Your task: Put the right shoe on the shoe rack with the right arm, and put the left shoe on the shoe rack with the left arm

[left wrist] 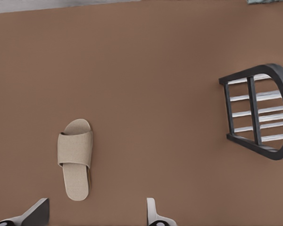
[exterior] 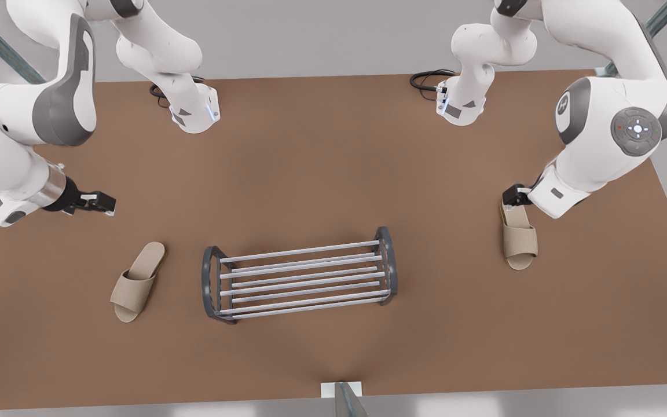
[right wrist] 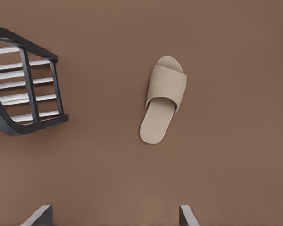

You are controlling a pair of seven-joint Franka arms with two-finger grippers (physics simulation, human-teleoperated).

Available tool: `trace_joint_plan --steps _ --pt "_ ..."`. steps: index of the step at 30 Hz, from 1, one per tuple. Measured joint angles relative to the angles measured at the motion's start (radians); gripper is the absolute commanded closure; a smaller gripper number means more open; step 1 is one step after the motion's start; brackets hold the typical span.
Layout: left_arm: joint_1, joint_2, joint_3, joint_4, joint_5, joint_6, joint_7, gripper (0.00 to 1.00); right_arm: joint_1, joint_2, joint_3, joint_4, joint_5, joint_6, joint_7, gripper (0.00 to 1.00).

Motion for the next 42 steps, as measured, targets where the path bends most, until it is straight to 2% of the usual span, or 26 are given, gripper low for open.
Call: trace_joint_plan --steps 3,6,8,12,14,17,20,24,29,35,42 --pt "0.002 -0.017 0.003 -0.031 -0.005 0.027 -0.009 0.00 0.010 -0.011 -0.004 -0.051 -0.003 0.075 -0.009 0.00" --pt "0.003 -0.165 0.043 -0.297 -0.069 0.140 -0.054 0.00 0.003 -0.017 -0.006 -0.128 -0.030 0.138 -0.018 0.00" --pt "-0.026 -0.254 0.114 -0.505 -0.172 0.254 -0.091 0.00 -0.004 -0.032 0.001 -0.206 -0.073 0.190 -0.026 0.00" --pt "-0.001 -0.321 0.216 -0.880 -0.668 0.559 -0.129 0.00 -0.017 -0.079 0.046 -0.438 -0.285 0.353 -0.076 0.00" --pt "0.004 -0.327 0.295 -1.005 -0.929 0.661 -0.083 0.00 -0.007 -0.082 0.058 -0.552 -0.443 0.478 -0.102 0.00" --pt "0.030 -0.309 0.390 -1.151 -1.146 0.759 0.082 0.00 0.000 -0.051 0.072 -0.633 -0.758 0.647 -0.123 0.00" --pt "0.039 -0.269 0.453 -1.227 -1.240 0.860 0.344 0.00 -0.025 -0.006 0.074 -0.687 -1.194 0.790 -0.085 0.00" --pt "0.041 -0.301 0.486 -1.300 -1.296 0.990 0.701 0.00 -0.062 0.091 0.071 -0.707 -1.664 0.933 0.017 0.00" --pt "0.004 -0.284 0.509 -1.342 -1.647 1.056 1.137 0.00 -0.058 0.222 0.031 -0.720 -2.128 1.021 0.209 0.00" --pt "0.013 -0.280 0.557 -1.383 -2.030 1.000 1.528 0.00 -0.052 0.274 0.006 -0.721 -2.309 1.057 0.407 0.00" --pt "0.049 -0.219 0.572 -1.426 -2.165 0.850 1.682 0.00 -0.052 0.292 -0.026 -0.718 -2.383 1.060 0.580 0.00"
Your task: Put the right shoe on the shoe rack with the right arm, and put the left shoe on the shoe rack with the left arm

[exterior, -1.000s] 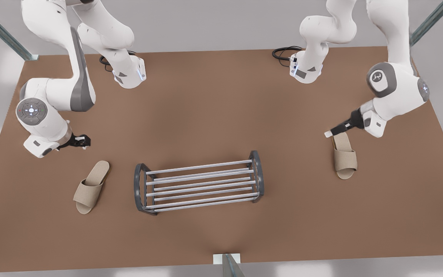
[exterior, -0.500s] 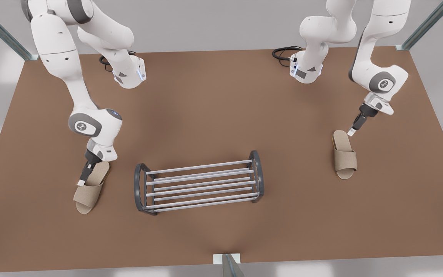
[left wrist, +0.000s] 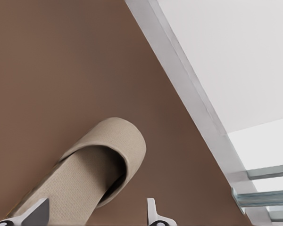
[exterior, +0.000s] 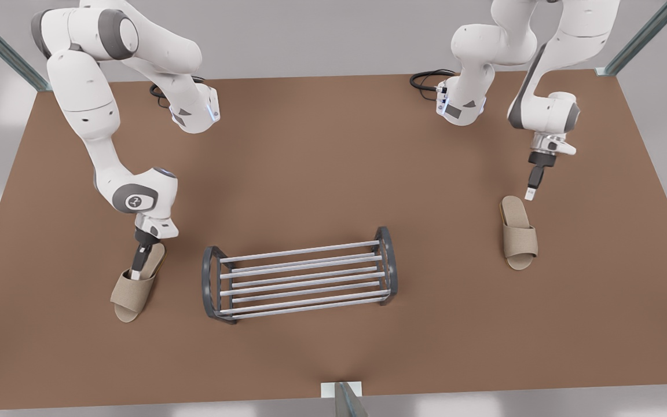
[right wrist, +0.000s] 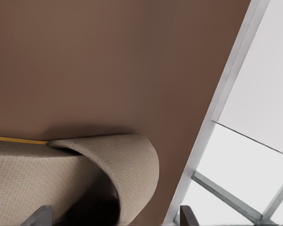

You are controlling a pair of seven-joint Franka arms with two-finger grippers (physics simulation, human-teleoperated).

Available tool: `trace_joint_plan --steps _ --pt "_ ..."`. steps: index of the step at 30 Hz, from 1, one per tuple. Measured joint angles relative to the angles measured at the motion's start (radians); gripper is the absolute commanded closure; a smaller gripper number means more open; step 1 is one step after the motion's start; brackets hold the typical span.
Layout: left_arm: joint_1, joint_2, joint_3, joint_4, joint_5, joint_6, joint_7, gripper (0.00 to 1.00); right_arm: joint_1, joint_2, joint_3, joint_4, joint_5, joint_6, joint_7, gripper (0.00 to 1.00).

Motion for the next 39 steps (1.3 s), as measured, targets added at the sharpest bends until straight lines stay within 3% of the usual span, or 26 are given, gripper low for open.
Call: trace_joint_plan --steps 10,30,31,33,38,39 --pt "-0.054 0.141 -0.010 0.040 -0.021 -0.199 -0.139 0.00 0.000 0.022 -0.009 0.023 -0.044 -0.026 0.157 0.00" --pt "-0.050 0.372 -0.061 0.268 -0.061 -0.276 -0.285 0.00 -0.005 0.107 -0.033 0.084 -0.161 -0.101 0.300 0.00" --pt "-0.049 0.382 -0.062 0.278 -0.063 -0.277 -0.290 0.00 -0.006 0.109 -0.033 0.084 -0.167 -0.107 0.304 0.02" --pt "-0.047 0.398 -0.062 0.295 -0.065 -0.282 -0.298 0.00 -0.009 0.110 -0.033 0.084 -0.180 -0.117 0.314 0.19" --pt "-0.046 0.434 -0.085 0.354 -0.074 -0.290 -0.322 0.00 -0.008 0.109 -0.036 0.085 -0.196 -0.130 0.338 0.31" --pt "-0.045 0.439 -0.092 0.360 -0.078 -0.290 -0.327 0.00 -0.008 0.110 -0.036 0.085 -0.197 -0.132 0.341 0.38"
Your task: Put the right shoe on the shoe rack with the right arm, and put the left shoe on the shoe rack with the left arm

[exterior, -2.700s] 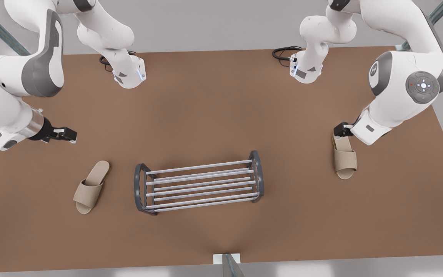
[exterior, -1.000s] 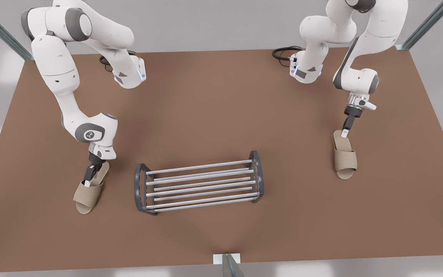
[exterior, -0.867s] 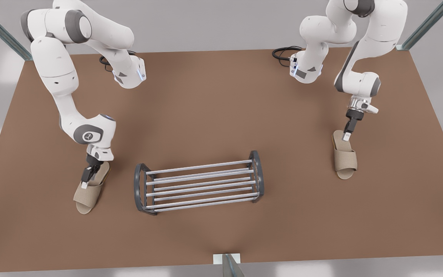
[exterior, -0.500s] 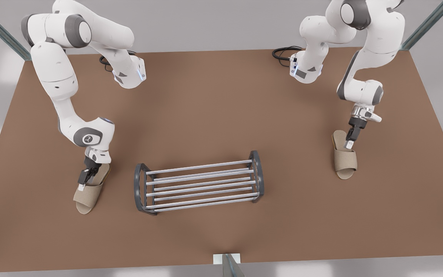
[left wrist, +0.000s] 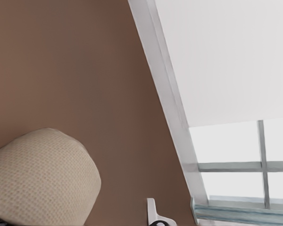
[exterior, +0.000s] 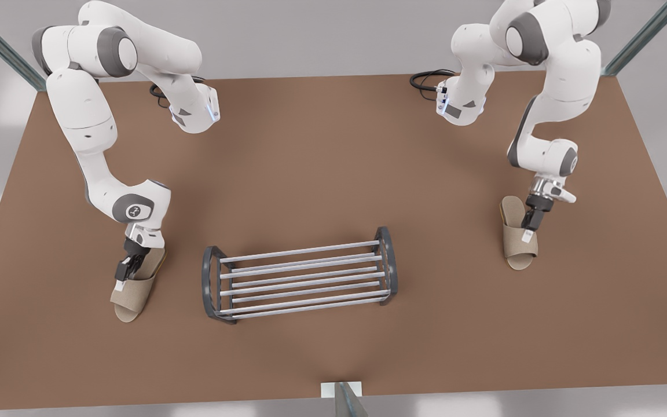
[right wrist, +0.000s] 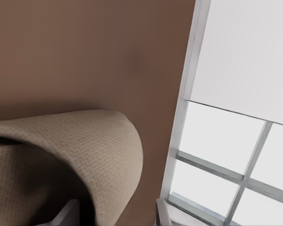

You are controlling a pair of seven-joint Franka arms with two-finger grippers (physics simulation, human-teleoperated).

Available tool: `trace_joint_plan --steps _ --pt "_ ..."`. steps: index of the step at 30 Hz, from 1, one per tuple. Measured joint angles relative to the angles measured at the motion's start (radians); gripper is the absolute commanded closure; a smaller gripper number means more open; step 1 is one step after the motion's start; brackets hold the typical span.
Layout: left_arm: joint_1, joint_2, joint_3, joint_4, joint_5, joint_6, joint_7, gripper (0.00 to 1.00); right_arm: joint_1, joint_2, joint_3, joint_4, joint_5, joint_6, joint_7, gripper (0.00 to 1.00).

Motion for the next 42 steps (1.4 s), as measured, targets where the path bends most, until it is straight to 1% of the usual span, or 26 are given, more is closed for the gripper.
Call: trace_joint_plan --steps 1,2,4,5,6,8,9,10,11,14,18,21,23,25,27,28,29,32,35,37,39,42 --pt "0.000 0.003 -0.006 0.004 -0.004 -0.001 -0.004 0.00 0.001 0.001 0.000 0.000 -0.001 -0.002 0.004 0.38" --pt "0.000 0.005 -0.009 0.005 -0.007 -0.001 -0.009 0.19 0.001 0.005 0.000 0.000 -0.002 -0.003 0.007 0.38" --pt "0.000 0.007 -0.011 0.007 -0.011 -0.002 -0.017 0.36 0.003 0.010 -0.001 0.000 -0.003 -0.006 0.013 0.42" --pt "0.000 0.007 -0.011 0.007 -0.012 -0.002 -0.021 0.39 0.004 0.011 -0.002 0.000 -0.003 -0.007 0.016 0.42" --pt "-0.001 0.007 -0.011 0.006 -0.013 -0.003 -0.024 0.40 0.005 0.012 -0.003 0.000 -0.003 -0.008 0.019 0.46" --pt "-0.001 0.007 -0.012 0.006 -0.015 -0.004 -0.031 0.48 0.005 0.012 -0.003 0.000 -0.003 -0.009 0.024 0.52" --pt "-0.001 0.007 -0.012 0.006 -0.015 -0.004 -0.034 0.52 0.005 0.012 -0.003 0.000 -0.003 -0.010 0.026 0.53" --pt "-0.001 0.008 -0.012 0.006 -0.015 -0.004 -0.036 0.54 0.005 0.012 -0.003 0.000 -0.004 -0.010 0.028 0.55" --pt "-0.001 0.007 -0.012 0.006 -0.015 -0.005 -0.039 0.60 0.005 0.012 -0.003 0.000 -0.004 -0.011 0.030 0.56" --pt "-0.002 0.005 -0.012 0.006 -0.015 -0.008 -0.046 0.69 0.006 0.008 -0.003 0.000 -0.004 -0.011 0.035 0.58" --pt "-0.004 -0.024 -0.009 0.006 -0.011 -0.019 -0.053 0.71 0.006 0.007 -0.003 0.000 -0.004 -0.011 0.041 0.62" --pt "-0.005 -0.090 -0.010 0.006 -0.009 -0.024 -0.056 0.71 0.007 0.005 -0.003 -0.002 -0.003 -0.012 0.044 0.64" --pt "-0.005 -0.151 -0.035 0.018 -0.008 -0.026 -0.050 0.72 0.008 -0.008 -0.003 -0.004 -0.003 -0.012 0.046 0.64" --pt "-0.005 -0.223 -0.125 0.064 -0.007 -0.009 -0.045 0.73 0.008 -0.020 -0.003 -0.005 -0.002 -0.011 0.047 0.64" --pt "-0.006 -0.303 -0.251 0.123 -0.007 0.066 -0.048 0.73 0.008 -0.037 -0.003 -0.008 -0.002 -0.008 0.048 0.64" --pt "-0.007 -0.333 -0.315 0.153 -0.007 0.118 -0.053 0.73 0.008 -0.049 -0.003 -0.013 -0.002 -0.006 0.049 0.68" --pt "-0.001 -0.353 -0.389 0.194 -0.009 0.183 -0.061 0.73 0.009 -0.060 -0.003 -0.016 -0.001 -0.004 0.049 0.79" --pt "0.013 -0.359 -0.625 0.329 -0.082 0.410 -0.089 0.73 0.009 -0.094 -0.003 -0.026 0.002 0.014 0.047 0.79" --pt "-0.029 -0.317 -0.792 0.471 -0.200 0.635 -0.113 0.73 0.010 -0.126 -0.003 -0.034 0.004 0.034 0.045 0.79" --pt "-0.047 -0.276 -0.857 0.557 -0.262 0.768 -0.126 0.73 0.015 -0.174 -0.004 -0.039 0.005 0.060 0.044 0.79" --pt "-0.078 -0.238 -0.876 0.629 -0.306 0.880 -0.138 0.73 0.037 -0.244 -0.004 -0.054 0.009 0.093 0.043 0.79" --pt "-0.144 -0.137 -0.879 0.780 -0.343 1.025 -0.155 0.73 0.049 -0.295 0.001 -0.046 0.019 0.158 0.047 0.79"
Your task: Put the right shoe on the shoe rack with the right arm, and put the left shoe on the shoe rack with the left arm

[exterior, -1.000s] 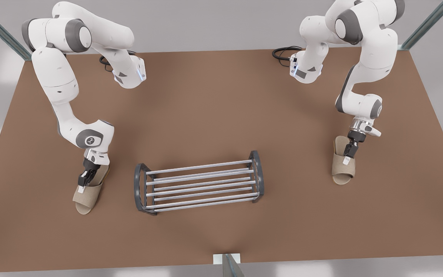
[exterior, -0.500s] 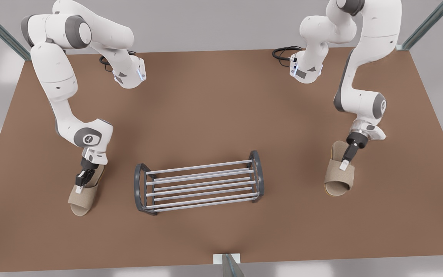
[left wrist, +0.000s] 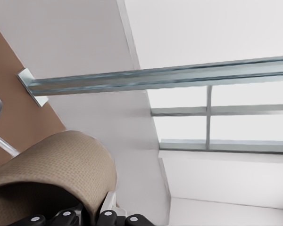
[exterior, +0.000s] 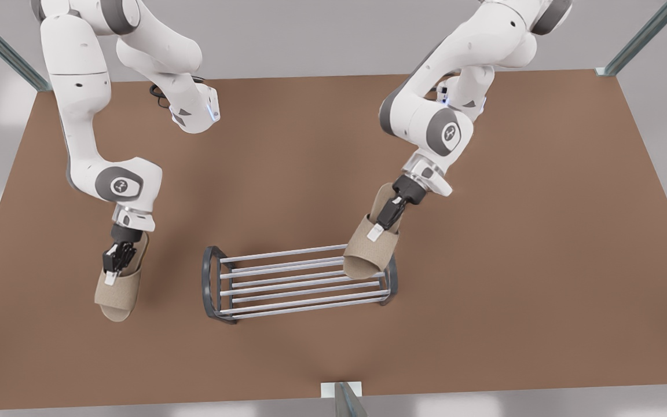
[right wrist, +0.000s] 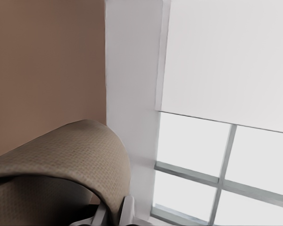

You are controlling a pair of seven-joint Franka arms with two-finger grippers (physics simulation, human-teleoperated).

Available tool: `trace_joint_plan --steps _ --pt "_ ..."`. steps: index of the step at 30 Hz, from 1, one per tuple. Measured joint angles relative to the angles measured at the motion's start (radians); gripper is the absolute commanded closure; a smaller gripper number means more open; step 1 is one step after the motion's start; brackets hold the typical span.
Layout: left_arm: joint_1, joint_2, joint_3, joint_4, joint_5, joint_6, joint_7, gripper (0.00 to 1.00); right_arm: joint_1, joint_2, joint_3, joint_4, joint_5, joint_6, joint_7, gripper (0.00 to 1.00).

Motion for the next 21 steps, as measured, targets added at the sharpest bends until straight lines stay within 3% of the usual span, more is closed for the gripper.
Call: trace_joint_plan --steps 4,9,14,21 --pt "-0.115 0.138 0.018 0.213 -0.021 0.149 -0.021 0.72 0.000 -0.054 0.006 0.016 0.001 0.125 0.017 0.79" --pt "-0.341 0.302 0.182 0.448 -0.028 0.267 -0.062 0.72 0.002 -0.076 0.014 0.015 -0.002 0.226 0.045 0.79" --pt "-0.358 0.399 0.282 0.501 -0.018 0.316 -0.099 0.72 0.007 -0.074 0.017 0.014 -0.013 0.273 0.064 0.79" --pt "-0.395 0.499 0.310 0.575 -0.009 0.337 -0.137 0.72 0.006 -0.073 0.016 0.015 -0.041 0.300 0.083 0.79"
